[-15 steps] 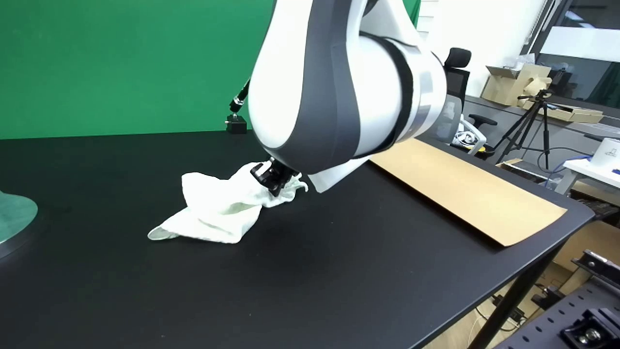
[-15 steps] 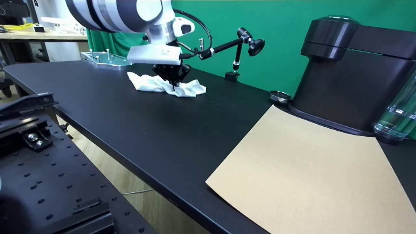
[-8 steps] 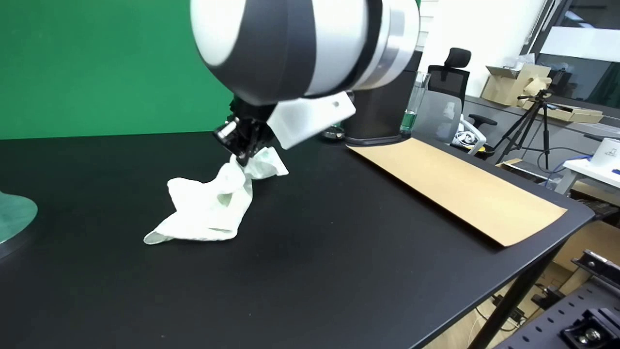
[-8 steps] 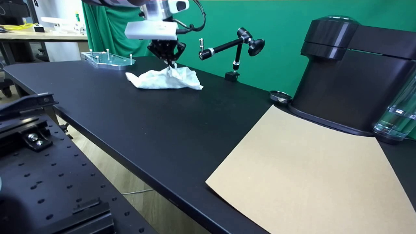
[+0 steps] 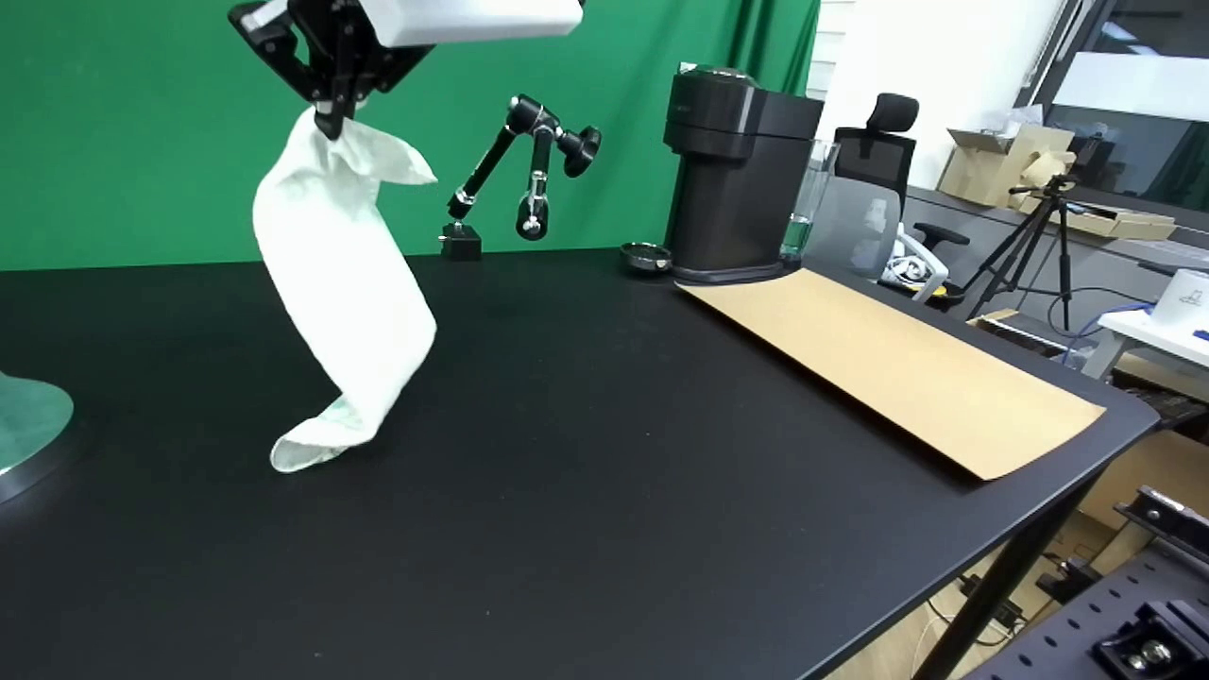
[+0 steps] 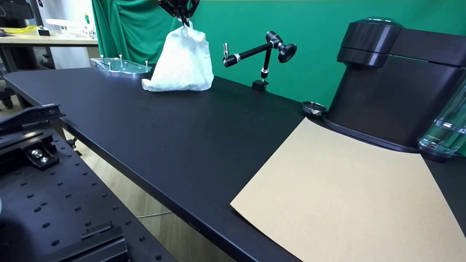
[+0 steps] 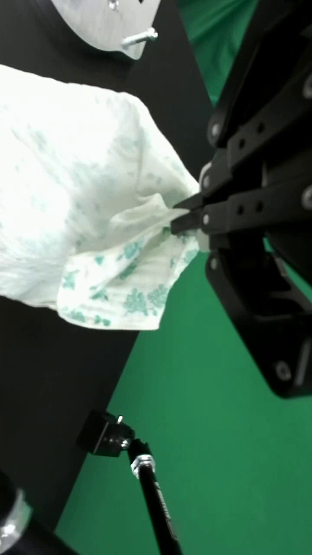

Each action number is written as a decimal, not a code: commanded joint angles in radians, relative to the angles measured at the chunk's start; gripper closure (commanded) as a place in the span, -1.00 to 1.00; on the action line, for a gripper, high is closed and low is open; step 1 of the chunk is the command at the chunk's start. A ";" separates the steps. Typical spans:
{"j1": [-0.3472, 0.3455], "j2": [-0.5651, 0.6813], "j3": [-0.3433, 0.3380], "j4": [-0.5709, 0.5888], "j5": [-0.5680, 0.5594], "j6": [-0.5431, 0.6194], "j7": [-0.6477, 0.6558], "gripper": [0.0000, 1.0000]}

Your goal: Put the towel on the rack.

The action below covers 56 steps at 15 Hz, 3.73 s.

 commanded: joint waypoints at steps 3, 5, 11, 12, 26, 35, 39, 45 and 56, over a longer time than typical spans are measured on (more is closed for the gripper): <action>0.094 0.050 -0.159 0.109 0.019 -0.044 0.044 0.99; 0.059 0.067 -0.178 0.142 0.033 -0.062 0.048 0.99; -0.090 0.128 -0.193 0.246 0.095 -0.143 0.062 0.99; -0.115 0.140 -0.188 0.255 0.104 -0.148 0.061 0.99; -0.197 0.163 -0.182 0.168 0.194 -0.135 0.044 0.99; -0.109 0.110 -0.375 0.019 0.202 -0.186 0.048 0.99; -0.066 0.098 -0.427 -0.033 0.202 -0.202 0.045 0.46; -0.020 0.088 -0.467 -0.080 0.198 -0.247 0.031 -0.20; 0.083 -0.115 -0.533 -0.201 0.043 -0.379 -0.287 -1.00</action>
